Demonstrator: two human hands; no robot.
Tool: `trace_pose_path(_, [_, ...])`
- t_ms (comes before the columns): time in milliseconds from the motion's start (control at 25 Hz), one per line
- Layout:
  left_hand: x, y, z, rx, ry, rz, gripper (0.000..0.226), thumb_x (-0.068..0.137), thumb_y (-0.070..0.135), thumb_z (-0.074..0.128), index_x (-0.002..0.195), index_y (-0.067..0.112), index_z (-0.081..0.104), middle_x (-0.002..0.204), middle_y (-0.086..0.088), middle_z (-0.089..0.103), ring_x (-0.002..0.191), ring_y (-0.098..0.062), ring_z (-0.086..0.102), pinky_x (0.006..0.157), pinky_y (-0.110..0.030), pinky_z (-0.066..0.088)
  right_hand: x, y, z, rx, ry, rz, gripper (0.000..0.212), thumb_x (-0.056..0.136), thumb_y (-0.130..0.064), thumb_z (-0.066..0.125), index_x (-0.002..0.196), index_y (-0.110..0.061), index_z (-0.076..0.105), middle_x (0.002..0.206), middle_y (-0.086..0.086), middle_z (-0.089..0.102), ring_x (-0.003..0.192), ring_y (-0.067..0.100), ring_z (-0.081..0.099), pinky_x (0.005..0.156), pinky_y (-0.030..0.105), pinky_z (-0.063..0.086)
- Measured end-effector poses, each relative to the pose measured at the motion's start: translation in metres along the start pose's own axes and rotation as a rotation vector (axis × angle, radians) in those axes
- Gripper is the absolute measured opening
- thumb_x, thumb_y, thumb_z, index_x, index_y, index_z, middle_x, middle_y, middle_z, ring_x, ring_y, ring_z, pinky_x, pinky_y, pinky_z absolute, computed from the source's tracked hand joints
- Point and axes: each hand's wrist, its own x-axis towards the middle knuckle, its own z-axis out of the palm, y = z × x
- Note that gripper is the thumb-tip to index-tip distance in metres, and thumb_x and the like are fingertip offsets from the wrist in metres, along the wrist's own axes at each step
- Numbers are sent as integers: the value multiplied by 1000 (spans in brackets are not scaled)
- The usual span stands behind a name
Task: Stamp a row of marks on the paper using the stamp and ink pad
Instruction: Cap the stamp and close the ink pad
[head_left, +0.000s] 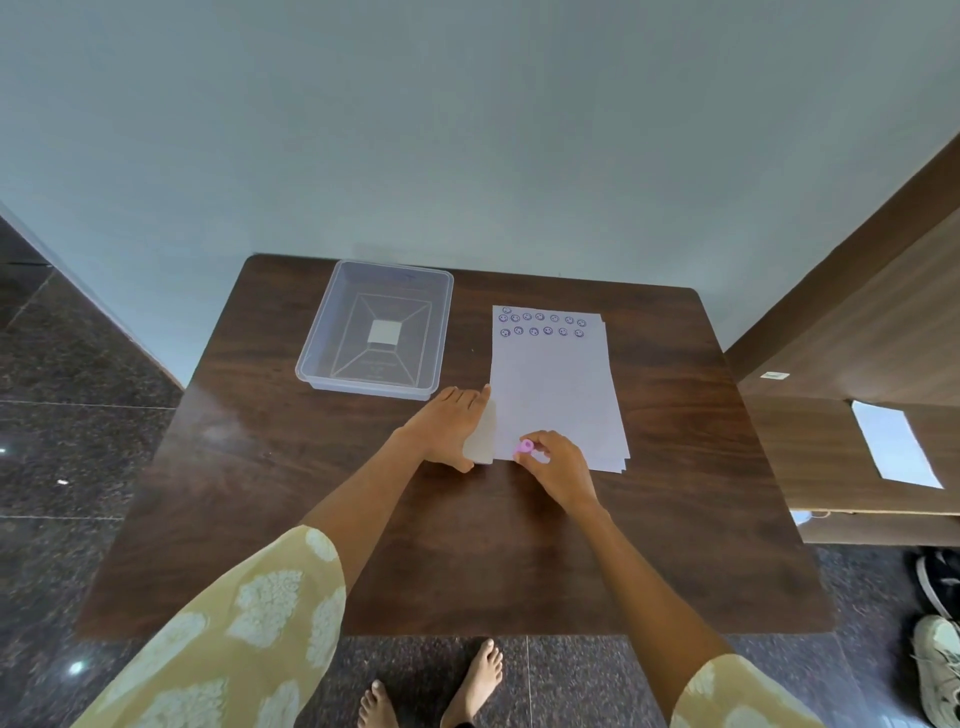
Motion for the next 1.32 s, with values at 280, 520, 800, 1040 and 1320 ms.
trace_pose_path(280, [6,-28,-40,28,23,-99,105,69,50,70,144,10,9,146,-15,30,132,-32,32,115,-44,18,49,-48,-5,-30,39,-135,24,89,-29,58,106,-13,63,113,7,67,103,18,60,85,21,40])
trace_pose_path(520, [-9,-98,-71,32,47,-232,106,68,45,73,143,2,12,149,-18,26,136,-33,29,114,-41,21,103,-115,2,7,21,-257,21,90,-27,54,103,-13,64,106,8,68,96,21,63,79,23,42])
trace_pose_path(800, [1,-182,-81,0,-33,-263,106,68,36,77,143,1,11,150,-15,25,137,-30,28,115,-38,24,164,-172,41,12,-17,-235,21,90,-23,54,103,-9,64,106,10,67,96,24,63,79,29,47])
trace_pose_path(1040, [32,-238,-62,-23,-102,-227,106,71,37,74,144,0,8,151,-17,21,139,-30,25,116,-36,21,220,-193,90,28,-22,-97,17,89,-23,51,89,-12,64,91,7,64,83,20,59,72,30,45])
trace_pose_path(1320, [62,-269,-51,-28,-160,-151,103,71,38,72,144,0,10,151,-17,23,137,-30,28,114,-39,28,261,-197,114,-3,-12,-21,21,91,-23,55,100,-7,65,104,13,69,93,26,63,75,28,46])
